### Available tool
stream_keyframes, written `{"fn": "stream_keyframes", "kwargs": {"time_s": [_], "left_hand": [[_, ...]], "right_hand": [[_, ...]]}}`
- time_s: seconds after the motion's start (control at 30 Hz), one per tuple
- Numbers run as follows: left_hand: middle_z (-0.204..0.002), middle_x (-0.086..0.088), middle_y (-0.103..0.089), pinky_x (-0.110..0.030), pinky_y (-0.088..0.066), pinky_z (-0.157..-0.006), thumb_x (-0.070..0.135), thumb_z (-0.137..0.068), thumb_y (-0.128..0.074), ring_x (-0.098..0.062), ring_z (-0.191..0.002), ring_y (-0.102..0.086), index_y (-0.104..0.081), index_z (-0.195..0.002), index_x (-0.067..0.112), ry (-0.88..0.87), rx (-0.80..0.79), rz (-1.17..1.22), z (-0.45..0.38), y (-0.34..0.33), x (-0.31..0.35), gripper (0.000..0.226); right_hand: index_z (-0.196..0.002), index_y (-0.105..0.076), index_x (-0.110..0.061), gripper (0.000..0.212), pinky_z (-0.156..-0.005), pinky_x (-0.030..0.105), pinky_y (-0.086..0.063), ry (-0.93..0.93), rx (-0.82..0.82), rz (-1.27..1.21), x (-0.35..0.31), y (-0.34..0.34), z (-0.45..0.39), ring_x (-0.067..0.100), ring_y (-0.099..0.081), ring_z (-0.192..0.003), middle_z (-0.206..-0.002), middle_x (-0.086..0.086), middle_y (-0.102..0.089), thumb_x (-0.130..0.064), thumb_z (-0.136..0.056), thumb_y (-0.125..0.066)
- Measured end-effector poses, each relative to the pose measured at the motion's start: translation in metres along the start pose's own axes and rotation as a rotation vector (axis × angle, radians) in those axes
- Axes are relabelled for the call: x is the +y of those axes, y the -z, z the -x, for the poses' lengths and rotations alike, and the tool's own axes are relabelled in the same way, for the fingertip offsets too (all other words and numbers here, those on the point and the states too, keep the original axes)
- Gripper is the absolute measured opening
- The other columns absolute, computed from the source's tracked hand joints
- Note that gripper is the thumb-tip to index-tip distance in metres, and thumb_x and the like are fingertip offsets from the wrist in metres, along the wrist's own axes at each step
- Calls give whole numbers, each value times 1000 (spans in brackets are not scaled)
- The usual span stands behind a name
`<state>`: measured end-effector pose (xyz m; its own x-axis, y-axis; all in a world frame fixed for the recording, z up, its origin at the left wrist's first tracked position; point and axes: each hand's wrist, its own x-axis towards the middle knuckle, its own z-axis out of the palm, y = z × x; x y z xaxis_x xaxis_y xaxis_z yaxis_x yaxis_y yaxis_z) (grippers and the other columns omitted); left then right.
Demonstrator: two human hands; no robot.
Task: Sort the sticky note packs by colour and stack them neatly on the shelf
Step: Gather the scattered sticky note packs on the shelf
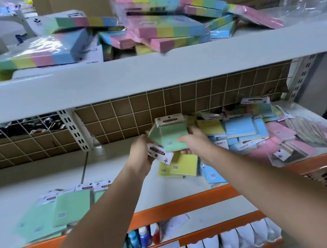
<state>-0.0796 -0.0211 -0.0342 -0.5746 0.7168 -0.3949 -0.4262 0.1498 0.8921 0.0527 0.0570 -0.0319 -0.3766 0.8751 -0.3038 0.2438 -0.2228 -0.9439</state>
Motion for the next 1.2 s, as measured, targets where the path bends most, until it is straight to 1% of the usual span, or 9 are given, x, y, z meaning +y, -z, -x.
{"fn": "stream_keyframes", "kwargs": {"time_s": [0.13, 0.23, 0.4, 0.5, 0.6, 0.73, 0.93, 1.1, 1.2], "left_hand": [[-77, -18, -62, -34, -46, -68, 20, -76, -57, -30, -70, -60, -64, -97, 2, 6, -60, -41, 8, 6, 2, 28], [-89, -23, -63, -38, -47, -72, 12, -61, -65, -31, -75, -61, -62, -109, -5, 5, -87, -76, 9, 12, 2, 51], [-92, -17, -66, -33, -52, -67, -2, -80, -61, -29, -70, -63, -53, -123, -5, 3, -46, -110, 4, 20, 1, 43], [-106, -18, -66, -35, -55, -69, 3, -79, -64, -31, -81, -67, -44, -135, 1, 16, -28, -109, 4, 24, 1, 59], [-100, -17, -65, -33, -53, -63, 1, -84, -59, -30, -77, -65, -45, -132, 2, 19, 7, -103, 8, 29, 1, 50], [-106, -21, -64, -41, -56, -74, -2, -85, -58, -33, -80, -66, -41, -134, 2, 36, 37, -78, 7, 39, -2, 52], [-96, -16, -64, -45, -54, -82, -4, -85, -57, -33, -79, -65, -49, -121, 0, 31, 59, -96, 8, 46, -1, 37], [-100, -18, -65, -43, -54, -81, -2, -85, -57, -34, -82, -65, -50, -119, 0, 29, 70, -104, 8, 48, -3, 34], [-96, -17, -65, -39, -51, -74, 1, -86, -58, -33, -79, -64, -51, -116, 0, 18, 65, -109, 9, 50, -6, 31]], "right_hand": [[-112, -52, -17, 24, -73, 31, -58, 39, -59, 54, 11, -8, 4, 19, -63, -94, -112, 2, -61, -10, -91, -60], [-114, -52, -15, 26, -70, 28, -58, 25, -97, 64, 13, -15, 3, 21, -65, -98, -117, 5, -63, -12, -90, -61], [-109, -56, -15, 20, -78, 32, -57, 48, -105, 178, 11, -20, -1, 21, -63, -99, -112, 4, -64, -15, -90, -63], [-111, -61, -13, 29, -80, 31, -49, 148, 25, 552, 5, -13, -5, 25, -61, -101, -107, 4, -65, -34, -91, -60], [-121, -55, -11, 43, -79, 30, -46, 213, 227, 872, -2, 0, -9, 29, -59, -109, -117, 10, -61, -43, -91, -57], [-134, -44, -6, 66, -88, 34, -47, 112, 266, 984, -9, 2, -19, 30, -53, -120, -131, 13, -51, -51, -89, -59], [-126, -51, -11, 61, -75, 29, -41, 35, 268, 1069, -12, -5, -23, 26, -56, -115, -125, 9, -55, -58, -88, -58], [-123, -54, -9, 53, -82, 32, -51, -30, 271, 1018, -8, -14, -37, 26, -60, -110, -123, 10, -57, -43, -85, -68], [-119, -56, -6, 44, -78, 28, -50, -70, 252, 974, -8, -14, -42, 25, -62, -108, -121, 11, -60, -30, -85, -72]]}}
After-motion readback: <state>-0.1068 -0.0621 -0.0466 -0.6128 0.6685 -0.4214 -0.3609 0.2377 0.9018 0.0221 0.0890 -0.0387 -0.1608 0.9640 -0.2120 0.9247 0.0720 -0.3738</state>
